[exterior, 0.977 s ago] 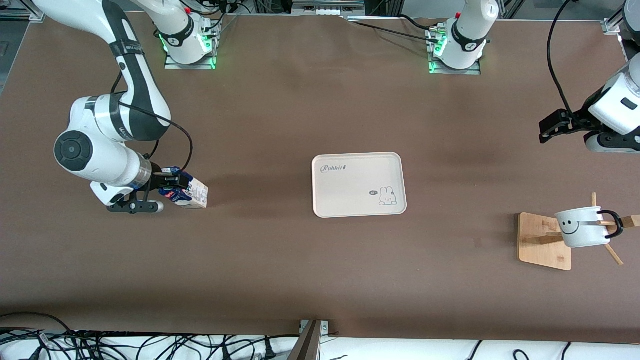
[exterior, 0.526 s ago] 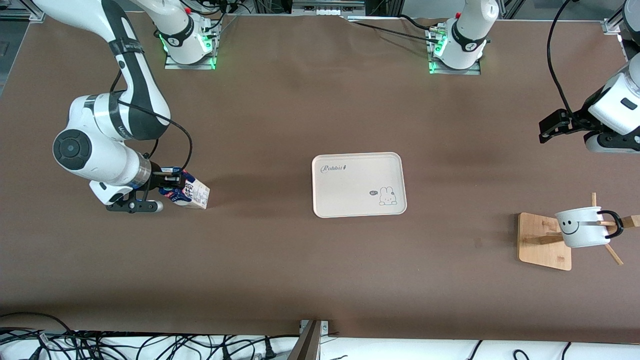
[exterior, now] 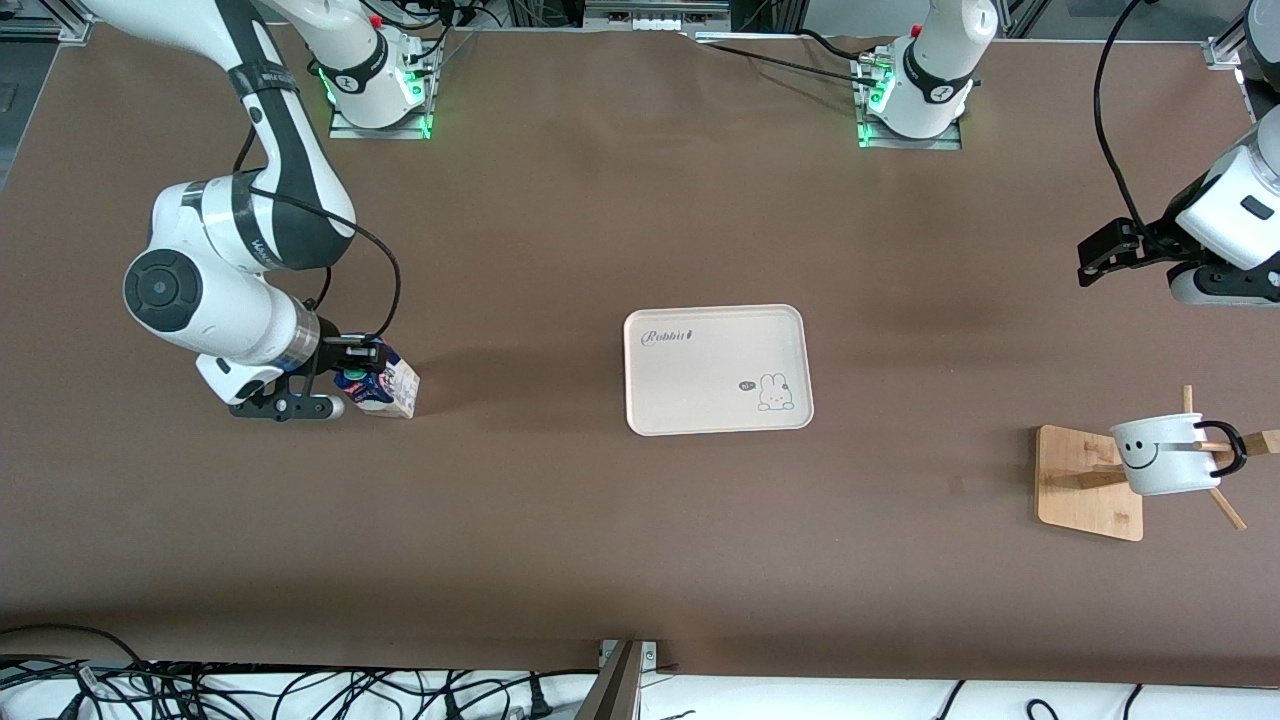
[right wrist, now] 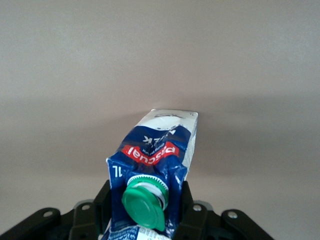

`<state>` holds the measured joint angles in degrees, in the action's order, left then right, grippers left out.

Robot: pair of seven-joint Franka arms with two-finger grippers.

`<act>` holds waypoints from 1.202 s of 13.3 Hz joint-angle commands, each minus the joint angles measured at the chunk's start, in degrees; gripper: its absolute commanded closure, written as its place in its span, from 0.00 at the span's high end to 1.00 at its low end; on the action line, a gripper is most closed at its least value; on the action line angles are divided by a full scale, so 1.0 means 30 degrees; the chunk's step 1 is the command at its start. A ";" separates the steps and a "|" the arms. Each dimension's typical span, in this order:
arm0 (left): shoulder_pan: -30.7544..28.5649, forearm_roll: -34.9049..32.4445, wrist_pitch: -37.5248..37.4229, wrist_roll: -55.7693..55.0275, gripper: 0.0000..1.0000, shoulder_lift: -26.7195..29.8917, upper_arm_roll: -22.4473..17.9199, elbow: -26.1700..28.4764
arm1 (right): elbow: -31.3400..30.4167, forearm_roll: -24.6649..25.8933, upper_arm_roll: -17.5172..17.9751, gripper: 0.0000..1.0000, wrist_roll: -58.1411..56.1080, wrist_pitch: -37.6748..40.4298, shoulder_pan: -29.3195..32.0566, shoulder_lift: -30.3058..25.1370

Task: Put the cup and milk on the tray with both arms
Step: 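Close the right gripper on the milk carton's green-capped top, then lift the carton and carry it over the white tray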

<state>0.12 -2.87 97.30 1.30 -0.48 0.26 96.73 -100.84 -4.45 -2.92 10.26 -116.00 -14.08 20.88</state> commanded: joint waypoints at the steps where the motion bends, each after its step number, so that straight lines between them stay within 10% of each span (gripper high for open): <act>1: -0.0040 0.0197 -0.0499 -0.0113 1.00 -0.0280 0.0090 -0.0660 | -0.0196 -0.0218 0.0064 0.42 0.0007 0.0317 0.0093 -0.0340; 9: -0.0011 0.0081 -0.0294 -0.0143 1.00 -0.0280 0.0090 -0.0718 | 0.1789 -0.0334 0.0093 0.37 0.0093 0.2885 0.0064 -0.0633; 16: 0.0252 -0.0065 -0.0791 -0.0318 1.00 -0.2327 0.0090 -0.3438 | 0.4517 -0.4986 0.0357 0.37 0.0996 0.4713 -0.2271 0.0067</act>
<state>0.46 -2.87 97.11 0.95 -3.47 0.38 91.93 -90.17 -16.35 -1.92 10.68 -102.45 -17.55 19.28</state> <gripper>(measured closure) 0.000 0.630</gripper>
